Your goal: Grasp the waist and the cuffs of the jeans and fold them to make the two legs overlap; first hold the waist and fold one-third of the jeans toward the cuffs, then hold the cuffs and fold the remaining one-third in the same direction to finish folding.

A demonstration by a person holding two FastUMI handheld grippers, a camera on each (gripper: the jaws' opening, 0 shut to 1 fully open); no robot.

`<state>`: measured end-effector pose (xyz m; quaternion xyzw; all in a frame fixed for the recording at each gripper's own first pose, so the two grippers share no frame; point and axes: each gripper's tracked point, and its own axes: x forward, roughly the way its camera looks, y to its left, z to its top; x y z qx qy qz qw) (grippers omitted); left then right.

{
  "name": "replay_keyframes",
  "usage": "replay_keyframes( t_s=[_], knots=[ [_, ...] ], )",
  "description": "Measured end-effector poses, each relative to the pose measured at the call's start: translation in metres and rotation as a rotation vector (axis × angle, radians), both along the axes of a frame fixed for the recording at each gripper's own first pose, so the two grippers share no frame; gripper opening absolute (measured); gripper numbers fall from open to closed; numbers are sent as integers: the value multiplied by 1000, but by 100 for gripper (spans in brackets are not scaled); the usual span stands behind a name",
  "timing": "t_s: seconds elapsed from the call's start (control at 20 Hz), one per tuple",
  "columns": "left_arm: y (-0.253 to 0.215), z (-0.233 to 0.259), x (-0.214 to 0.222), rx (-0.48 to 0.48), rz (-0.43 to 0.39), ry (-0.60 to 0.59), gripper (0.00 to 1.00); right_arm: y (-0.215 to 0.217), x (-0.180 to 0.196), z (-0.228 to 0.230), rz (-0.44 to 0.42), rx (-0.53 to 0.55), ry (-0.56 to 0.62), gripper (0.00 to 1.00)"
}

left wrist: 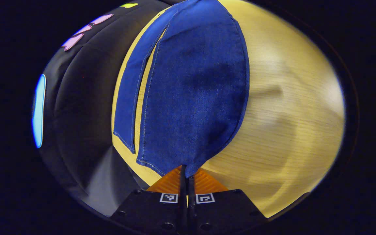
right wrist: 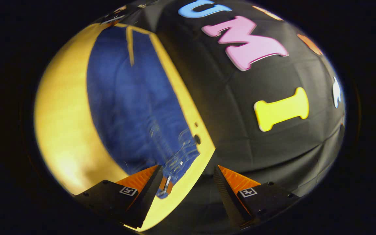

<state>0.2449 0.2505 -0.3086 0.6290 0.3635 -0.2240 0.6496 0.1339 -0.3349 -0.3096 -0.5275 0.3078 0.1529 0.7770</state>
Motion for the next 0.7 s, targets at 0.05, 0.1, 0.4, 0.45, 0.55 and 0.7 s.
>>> replay_keyframes(
  t_s=[0.05, 0.1, 0.4, 0.45, 0.55, 0.7],
  knots=[
    [-1, 0, 0, 3, 4, -3, 5, -16, -13, -15, 13, -70, 47, 96],
    [0, 1, 0, 8, 4, -5, 6, -30, -21, -27, 27, -126, 82, 96],
    [-1, 2, 1, 46, -10, -7, 5, -44, -29, -79, 192, -308, 172, 96],
    [-1, 1, 1, 51, -8, -8, 5, -35, -20, -78, 213, -309, 147, 93],
    [0, 5, 2, 58, 4, -18, 5, -26, 2, -85, 259, -304, 116, 93],
    [2, 5, 3, 65, 13, -26, 6, -23, 22, -95, 270, -280, 113, 89]
  ],
)
